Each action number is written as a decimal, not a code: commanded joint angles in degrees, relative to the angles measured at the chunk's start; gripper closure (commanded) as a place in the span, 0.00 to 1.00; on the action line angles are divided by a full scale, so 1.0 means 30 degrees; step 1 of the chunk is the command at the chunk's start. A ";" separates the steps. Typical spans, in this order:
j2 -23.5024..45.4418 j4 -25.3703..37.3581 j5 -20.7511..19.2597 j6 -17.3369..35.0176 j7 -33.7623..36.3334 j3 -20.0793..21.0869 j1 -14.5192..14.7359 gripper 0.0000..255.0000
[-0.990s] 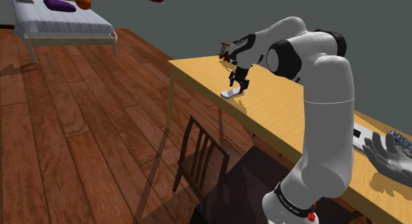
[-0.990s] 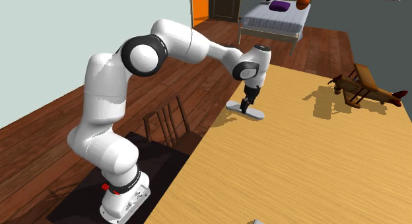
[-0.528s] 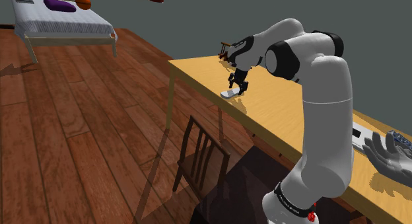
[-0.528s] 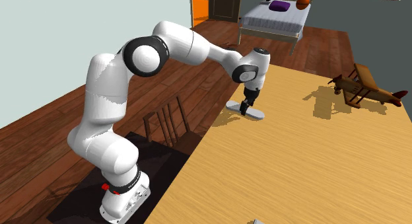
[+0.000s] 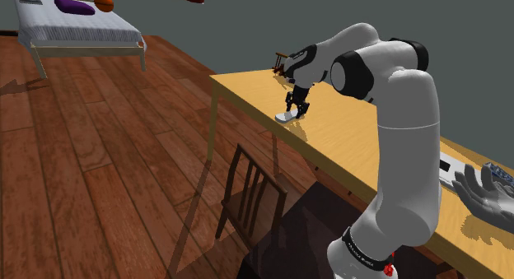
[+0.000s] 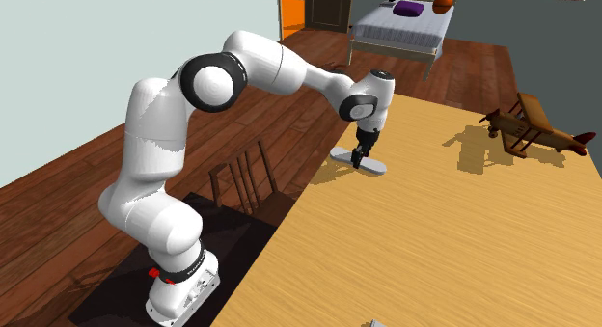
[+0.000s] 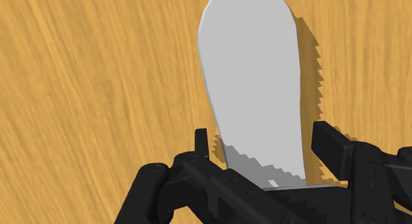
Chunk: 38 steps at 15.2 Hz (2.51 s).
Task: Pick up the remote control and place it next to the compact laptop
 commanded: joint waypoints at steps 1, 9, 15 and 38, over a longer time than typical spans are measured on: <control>-0.0003 0.0004 0.0000 0.0001 0.0000 -0.0001 0.0000 1.00; -0.0478 0.0371 -0.0376 -0.0755 0.0229 -0.0254 0.0139 1.00; -0.1102 0.1071 -0.0887 -0.1950 0.0550 -0.0577 0.0288 1.00; -0.9849 -0.6254 -0.7004 -0.1063 -0.0073 -0.3863 0.1547 1.00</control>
